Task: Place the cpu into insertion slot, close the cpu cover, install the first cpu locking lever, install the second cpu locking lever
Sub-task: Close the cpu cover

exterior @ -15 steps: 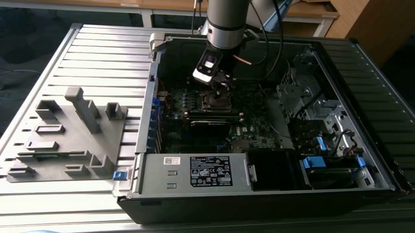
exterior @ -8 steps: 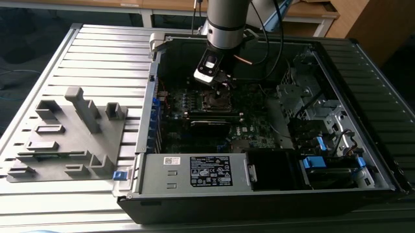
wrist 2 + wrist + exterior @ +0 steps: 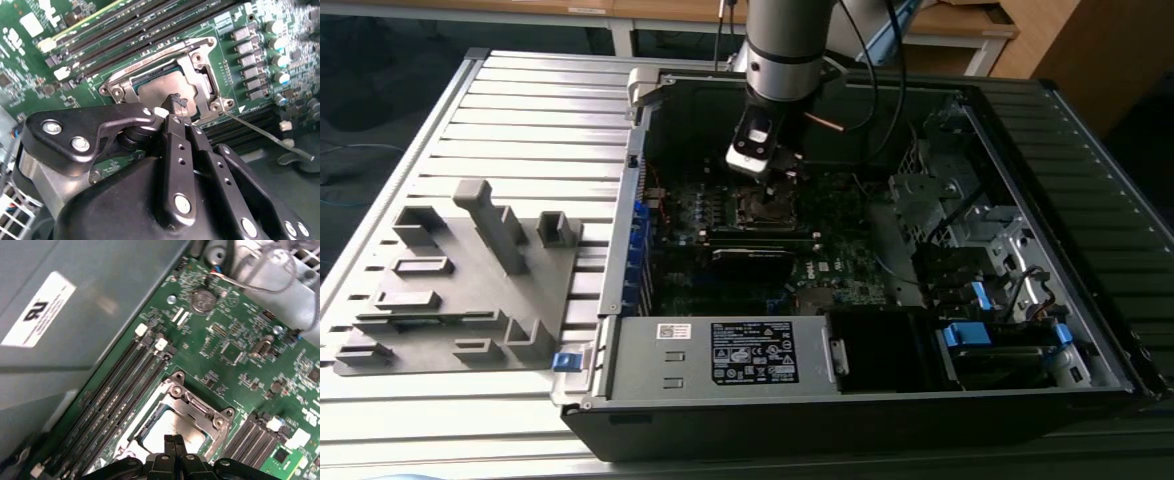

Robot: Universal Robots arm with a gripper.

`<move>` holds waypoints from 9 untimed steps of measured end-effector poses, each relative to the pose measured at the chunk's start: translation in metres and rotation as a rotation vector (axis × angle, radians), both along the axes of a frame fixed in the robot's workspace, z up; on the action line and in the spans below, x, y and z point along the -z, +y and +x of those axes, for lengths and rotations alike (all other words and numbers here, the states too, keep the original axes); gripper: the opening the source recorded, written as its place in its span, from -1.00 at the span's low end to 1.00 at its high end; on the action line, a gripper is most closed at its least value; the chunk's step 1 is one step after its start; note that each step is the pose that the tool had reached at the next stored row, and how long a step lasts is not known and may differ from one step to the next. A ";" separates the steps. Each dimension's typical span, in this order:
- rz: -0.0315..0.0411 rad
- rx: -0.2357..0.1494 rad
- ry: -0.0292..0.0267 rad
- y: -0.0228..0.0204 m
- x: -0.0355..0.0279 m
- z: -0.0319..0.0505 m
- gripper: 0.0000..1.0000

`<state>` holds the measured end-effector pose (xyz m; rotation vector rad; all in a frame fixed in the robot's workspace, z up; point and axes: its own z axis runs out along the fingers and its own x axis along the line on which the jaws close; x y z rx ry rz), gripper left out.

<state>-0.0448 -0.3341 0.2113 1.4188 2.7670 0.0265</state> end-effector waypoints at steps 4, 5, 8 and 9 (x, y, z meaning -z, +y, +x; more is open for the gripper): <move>0.0000 -0.074 0.0000 0.0000 0.0002 0.0000 -0.79; 0.0000 -0.092 0.0000 0.0000 0.0003 0.0000 -0.79; 0.0000 -0.146 0.0000 0.0000 0.0005 0.0000 -0.79; 0.0000 -0.163 0.0000 0.0000 0.0005 0.0000 -0.79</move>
